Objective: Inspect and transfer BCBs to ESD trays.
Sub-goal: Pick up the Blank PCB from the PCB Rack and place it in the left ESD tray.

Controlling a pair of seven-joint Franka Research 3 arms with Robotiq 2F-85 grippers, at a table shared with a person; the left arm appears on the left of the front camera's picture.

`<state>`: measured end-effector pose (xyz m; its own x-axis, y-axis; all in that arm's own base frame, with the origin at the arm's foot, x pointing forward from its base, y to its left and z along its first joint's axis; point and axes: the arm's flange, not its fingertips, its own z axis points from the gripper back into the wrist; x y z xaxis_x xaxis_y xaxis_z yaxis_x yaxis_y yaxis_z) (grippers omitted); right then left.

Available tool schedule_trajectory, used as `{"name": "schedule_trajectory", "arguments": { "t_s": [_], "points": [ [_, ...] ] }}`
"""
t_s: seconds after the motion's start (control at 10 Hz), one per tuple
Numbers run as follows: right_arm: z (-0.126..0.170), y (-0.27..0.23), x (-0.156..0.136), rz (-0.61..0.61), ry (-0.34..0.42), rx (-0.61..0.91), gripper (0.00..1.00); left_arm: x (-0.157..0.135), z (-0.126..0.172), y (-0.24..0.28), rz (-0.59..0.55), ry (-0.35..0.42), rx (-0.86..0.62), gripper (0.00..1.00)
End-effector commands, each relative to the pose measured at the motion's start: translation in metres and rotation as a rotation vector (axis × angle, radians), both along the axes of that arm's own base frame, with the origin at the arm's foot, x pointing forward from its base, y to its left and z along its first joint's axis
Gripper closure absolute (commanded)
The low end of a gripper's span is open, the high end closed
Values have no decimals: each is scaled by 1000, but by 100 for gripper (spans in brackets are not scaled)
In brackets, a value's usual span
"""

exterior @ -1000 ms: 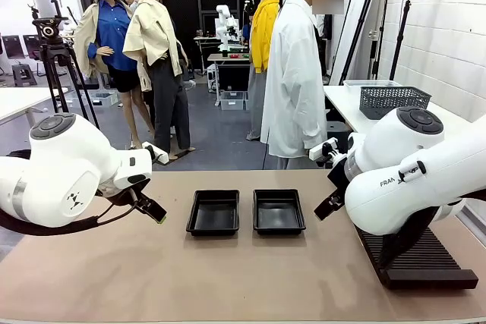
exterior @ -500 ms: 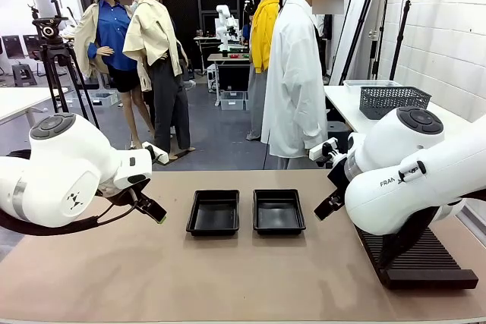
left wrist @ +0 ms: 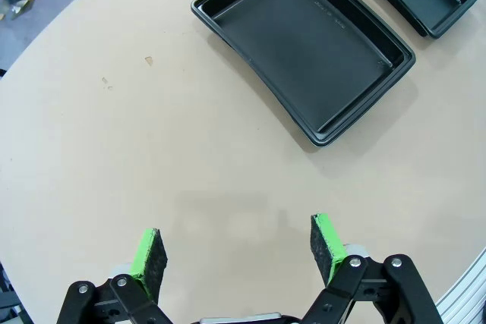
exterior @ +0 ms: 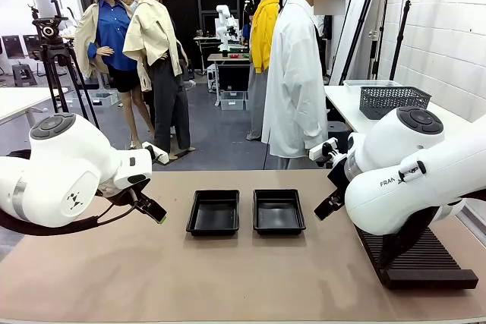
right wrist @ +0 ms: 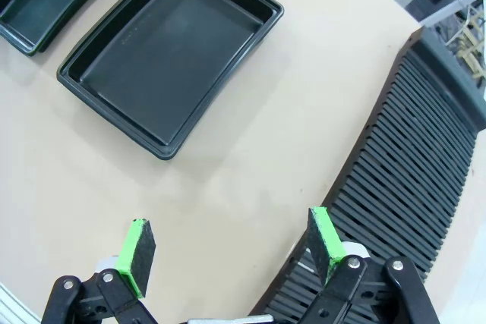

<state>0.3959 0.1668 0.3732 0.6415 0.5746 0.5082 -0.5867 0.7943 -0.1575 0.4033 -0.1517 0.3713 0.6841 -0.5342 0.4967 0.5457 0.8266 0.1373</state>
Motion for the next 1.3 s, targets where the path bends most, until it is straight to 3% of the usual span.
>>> {"name": "schedule_trajectory", "arguments": {
  "t_s": [0.0,0.6,0.8,1.0,1.2],
  "points": [
    [0,0,0,0,0,0,0,0,0,0,1,0,0,0],
    [0,0,0,0,0,0,0,0,0,0,0,0,0,0],
    [14,-2,0,-1,22,19,0,1,26,14,33,-1,-41,0],
    [42,-8,9,-20,86,17,0,1,59,44,96,88,-208,0],
    [75,-28,22,29,239,193,0,7,83,61,89,225,-321,0]
  ]
}}
